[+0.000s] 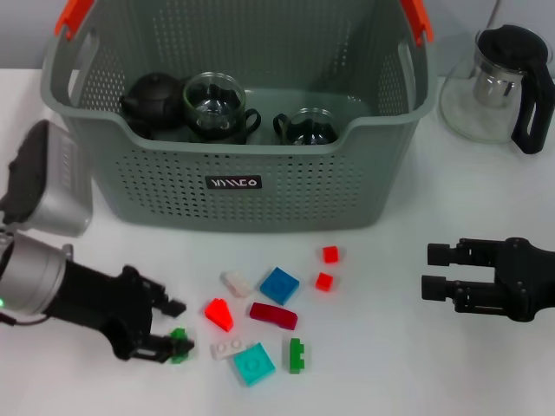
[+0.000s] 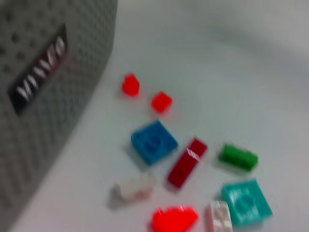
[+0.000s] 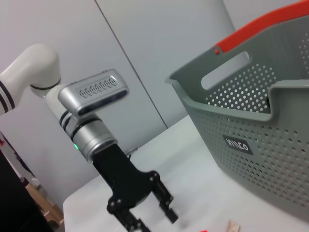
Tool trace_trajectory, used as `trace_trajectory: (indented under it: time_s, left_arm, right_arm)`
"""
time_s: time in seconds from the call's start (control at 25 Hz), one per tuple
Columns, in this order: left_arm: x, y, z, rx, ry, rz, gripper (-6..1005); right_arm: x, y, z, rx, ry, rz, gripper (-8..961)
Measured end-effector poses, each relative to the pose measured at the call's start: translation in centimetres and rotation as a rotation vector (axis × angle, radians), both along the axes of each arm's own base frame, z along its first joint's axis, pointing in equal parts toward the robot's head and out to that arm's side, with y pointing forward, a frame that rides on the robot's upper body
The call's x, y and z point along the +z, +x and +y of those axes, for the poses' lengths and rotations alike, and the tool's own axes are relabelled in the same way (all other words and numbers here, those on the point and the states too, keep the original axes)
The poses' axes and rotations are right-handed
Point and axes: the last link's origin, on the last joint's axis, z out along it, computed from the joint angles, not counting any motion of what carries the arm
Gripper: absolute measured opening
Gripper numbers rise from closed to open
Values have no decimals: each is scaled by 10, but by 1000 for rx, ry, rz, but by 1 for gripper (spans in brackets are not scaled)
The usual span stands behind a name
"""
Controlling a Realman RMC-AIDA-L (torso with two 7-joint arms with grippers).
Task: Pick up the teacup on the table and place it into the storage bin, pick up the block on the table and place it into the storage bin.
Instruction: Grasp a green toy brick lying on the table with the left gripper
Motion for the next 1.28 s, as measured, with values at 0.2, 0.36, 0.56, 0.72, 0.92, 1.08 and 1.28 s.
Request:
trace_trajectory:
  time_s: [0.2,0.36,0.56,0.72,0.92,1.08,1.28]
  left_arm:
    - [16,4,5,4,105,-173,543]
    - [20,-1,1,-37,123,-228,593]
    - [11,-19,-20,-119,125,-254,738]
    - [4,-27,-30,-141,131,-286,736]
    - [-7,-37,-34,-123,132,-289,735]
    - [-13,-45,-32,-124,163,-264,734]
    - [-17,-51,-33,-126,161,-244,734]
  right_arm:
    - [0,-1,1,2,2,1,700]
    - [0,-2,2,3,1,3,699]
    - [0,-2,1,1,0,4,699]
    - [0,0,0,-10,-3,6,699]
    - [0,1,-1,-15,-4,6,701]
    - [0,1,-1,-17,-4,6,700]
    - [-1,2,-2,-18,-10,0,700]
